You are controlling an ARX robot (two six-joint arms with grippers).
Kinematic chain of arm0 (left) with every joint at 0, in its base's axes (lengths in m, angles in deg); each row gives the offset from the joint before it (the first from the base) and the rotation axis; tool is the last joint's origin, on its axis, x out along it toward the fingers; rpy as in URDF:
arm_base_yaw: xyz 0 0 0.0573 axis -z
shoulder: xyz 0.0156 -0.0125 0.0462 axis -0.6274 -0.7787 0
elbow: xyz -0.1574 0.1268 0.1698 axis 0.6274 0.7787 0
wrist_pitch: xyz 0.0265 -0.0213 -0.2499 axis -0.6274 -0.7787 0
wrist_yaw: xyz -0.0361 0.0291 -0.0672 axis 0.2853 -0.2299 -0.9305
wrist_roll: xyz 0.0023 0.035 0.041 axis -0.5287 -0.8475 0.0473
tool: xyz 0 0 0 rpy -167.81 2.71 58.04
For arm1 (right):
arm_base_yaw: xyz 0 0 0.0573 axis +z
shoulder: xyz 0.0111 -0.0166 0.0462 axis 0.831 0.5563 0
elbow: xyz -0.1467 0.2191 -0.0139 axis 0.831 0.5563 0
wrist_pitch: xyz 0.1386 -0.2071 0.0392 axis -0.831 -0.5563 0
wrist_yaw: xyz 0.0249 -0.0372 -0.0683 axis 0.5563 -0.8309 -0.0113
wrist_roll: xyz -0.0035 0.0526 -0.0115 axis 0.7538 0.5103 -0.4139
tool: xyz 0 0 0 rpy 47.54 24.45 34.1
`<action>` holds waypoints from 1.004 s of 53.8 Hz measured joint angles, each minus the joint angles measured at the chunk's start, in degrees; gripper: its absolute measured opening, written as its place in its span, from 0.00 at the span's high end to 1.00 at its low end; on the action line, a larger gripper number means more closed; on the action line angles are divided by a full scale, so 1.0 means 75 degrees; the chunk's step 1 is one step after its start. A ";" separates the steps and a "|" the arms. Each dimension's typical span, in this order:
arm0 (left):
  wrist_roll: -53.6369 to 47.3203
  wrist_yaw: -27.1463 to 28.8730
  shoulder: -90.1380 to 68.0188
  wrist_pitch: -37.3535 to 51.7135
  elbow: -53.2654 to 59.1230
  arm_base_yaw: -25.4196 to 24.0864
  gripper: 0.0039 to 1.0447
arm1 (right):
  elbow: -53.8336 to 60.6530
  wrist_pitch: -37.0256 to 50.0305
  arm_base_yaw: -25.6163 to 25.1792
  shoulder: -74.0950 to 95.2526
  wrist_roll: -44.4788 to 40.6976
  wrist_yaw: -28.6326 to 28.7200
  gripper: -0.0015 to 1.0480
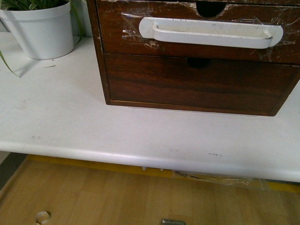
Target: Open drawer
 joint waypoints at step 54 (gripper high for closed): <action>0.0000 0.0000 0.0000 0.0000 0.0000 0.0000 0.06 | 0.0000 0.0000 0.0000 0.0000 0.0000 0.0000 0.09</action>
